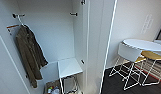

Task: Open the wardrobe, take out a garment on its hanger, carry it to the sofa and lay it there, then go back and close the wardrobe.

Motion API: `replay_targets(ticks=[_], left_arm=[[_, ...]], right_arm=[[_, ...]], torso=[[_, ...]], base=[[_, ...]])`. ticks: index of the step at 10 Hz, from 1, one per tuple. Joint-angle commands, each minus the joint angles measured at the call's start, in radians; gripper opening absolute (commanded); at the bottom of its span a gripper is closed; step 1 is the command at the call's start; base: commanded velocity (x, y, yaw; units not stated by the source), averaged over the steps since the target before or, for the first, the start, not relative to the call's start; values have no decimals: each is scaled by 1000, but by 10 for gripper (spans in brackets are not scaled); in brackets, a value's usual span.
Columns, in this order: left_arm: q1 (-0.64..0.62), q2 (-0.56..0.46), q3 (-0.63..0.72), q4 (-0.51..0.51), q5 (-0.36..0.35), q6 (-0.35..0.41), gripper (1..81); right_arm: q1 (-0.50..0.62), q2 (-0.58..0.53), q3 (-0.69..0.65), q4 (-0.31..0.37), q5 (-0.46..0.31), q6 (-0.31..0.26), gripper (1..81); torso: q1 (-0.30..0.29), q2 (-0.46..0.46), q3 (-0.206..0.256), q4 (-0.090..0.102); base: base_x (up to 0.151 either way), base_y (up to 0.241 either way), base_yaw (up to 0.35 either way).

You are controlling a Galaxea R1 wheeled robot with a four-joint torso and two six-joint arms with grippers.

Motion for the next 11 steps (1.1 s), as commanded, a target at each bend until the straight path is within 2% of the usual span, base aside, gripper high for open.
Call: replay_targets(ticks=[1, 11], left_arm=[[-44, 1, -3, 9, 46, 7, 811], [-43, 4, -3, 11, 46, 9, 811]], right_arm=[[32, -3, -1, 3, -53, -1, 811], [31, -1, 2, 3, -53, -1, 811]], torso=[[0, 0, 0, 0], [0, 0, 0, 0]], base=[[0, 0, 351], [0, 0, 325]])
